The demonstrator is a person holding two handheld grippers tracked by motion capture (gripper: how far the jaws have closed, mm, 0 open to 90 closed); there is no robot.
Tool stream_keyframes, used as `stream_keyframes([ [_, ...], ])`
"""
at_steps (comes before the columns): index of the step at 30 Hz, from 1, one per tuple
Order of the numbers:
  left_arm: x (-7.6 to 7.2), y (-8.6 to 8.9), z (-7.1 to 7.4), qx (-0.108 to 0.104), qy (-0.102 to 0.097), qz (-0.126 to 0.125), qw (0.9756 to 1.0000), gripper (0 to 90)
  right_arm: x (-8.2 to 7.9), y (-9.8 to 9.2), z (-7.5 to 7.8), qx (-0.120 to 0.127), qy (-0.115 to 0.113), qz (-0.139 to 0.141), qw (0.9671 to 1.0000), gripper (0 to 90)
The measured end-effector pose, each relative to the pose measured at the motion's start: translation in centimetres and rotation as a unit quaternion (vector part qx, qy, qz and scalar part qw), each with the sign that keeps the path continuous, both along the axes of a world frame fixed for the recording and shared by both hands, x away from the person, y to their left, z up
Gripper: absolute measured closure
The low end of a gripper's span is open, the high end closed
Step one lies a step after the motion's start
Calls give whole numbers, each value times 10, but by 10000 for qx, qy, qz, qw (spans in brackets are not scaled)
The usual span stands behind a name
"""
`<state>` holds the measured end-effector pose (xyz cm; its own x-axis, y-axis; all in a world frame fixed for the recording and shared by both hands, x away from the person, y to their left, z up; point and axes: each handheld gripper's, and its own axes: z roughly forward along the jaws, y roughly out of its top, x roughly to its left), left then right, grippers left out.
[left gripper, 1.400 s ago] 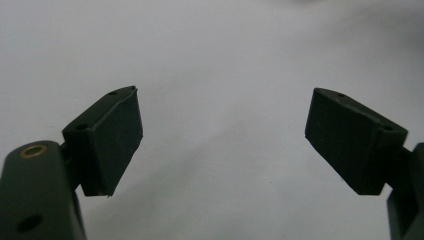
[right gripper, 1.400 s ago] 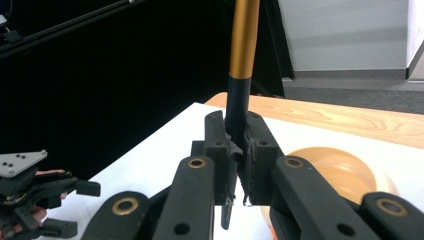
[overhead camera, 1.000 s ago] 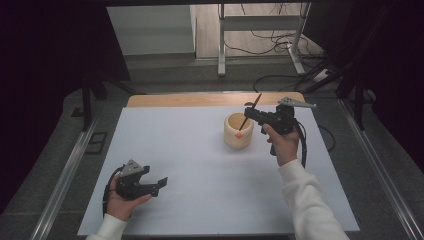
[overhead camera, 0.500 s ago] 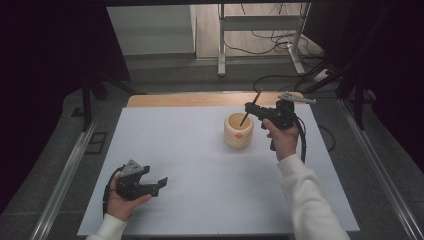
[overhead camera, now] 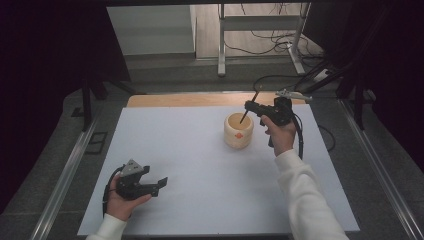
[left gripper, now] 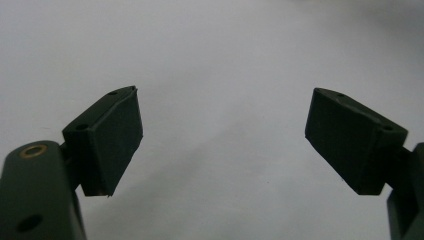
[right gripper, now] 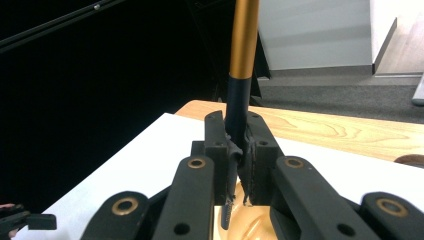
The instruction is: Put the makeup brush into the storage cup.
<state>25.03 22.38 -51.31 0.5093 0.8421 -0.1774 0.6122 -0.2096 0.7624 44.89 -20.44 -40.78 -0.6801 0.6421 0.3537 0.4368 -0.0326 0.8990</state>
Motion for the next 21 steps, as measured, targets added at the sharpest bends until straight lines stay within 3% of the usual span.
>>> stream_keyframes([
  [21, 0, 0, 0, -9, 8, -5, 10000, 158, 25, 5, -16, -257, 214, -222, 9992, 836],
])
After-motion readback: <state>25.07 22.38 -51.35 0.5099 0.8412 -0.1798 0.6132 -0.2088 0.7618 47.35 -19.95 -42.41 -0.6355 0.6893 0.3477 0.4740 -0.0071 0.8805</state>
